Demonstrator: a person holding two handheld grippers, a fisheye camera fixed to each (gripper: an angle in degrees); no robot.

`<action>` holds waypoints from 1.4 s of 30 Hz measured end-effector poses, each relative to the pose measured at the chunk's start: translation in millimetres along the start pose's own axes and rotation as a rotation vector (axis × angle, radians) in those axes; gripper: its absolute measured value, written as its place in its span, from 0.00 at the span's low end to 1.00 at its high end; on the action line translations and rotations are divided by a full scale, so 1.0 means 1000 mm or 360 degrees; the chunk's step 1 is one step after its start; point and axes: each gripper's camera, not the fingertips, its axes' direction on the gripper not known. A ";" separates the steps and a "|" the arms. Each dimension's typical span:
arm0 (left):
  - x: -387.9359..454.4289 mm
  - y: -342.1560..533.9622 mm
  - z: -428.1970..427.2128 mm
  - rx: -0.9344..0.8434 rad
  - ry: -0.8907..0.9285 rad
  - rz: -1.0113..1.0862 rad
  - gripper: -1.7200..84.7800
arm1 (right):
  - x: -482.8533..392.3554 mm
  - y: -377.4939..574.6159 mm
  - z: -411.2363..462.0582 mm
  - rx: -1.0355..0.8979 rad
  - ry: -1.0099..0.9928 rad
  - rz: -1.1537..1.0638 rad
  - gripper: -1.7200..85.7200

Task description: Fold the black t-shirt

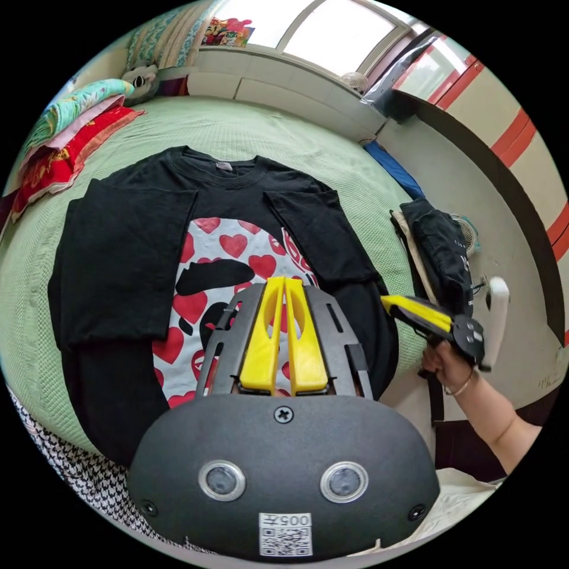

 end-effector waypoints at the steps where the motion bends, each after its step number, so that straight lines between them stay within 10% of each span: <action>1: 0.001 0.002 -0.003 0.0013 -0.0010 0.0005 0.01 | -0.006 0.016 -0.006 -0.0016 0.0029 -0.0027 0.01; 15: 0.030 0.062 -0.086 0.0080 -0.0183 0.0103 0.01 | -0.029 0.086 -0.008 0.0041 0.0203 0.0092 0.01; 32: -0.106 0.177 -0.210 0.0213 -0.0433 -0.0331 0.18 | 0.019 0.140 -0.057 0.0125 -0.0368 0.0260 0.12; 42: -0.113 0.197 -0.203 0.0013 -0.0568 -0.0239 0.15 | -0.023 0.173 -0.059 0.0155 -0.0050 0.0168 0.07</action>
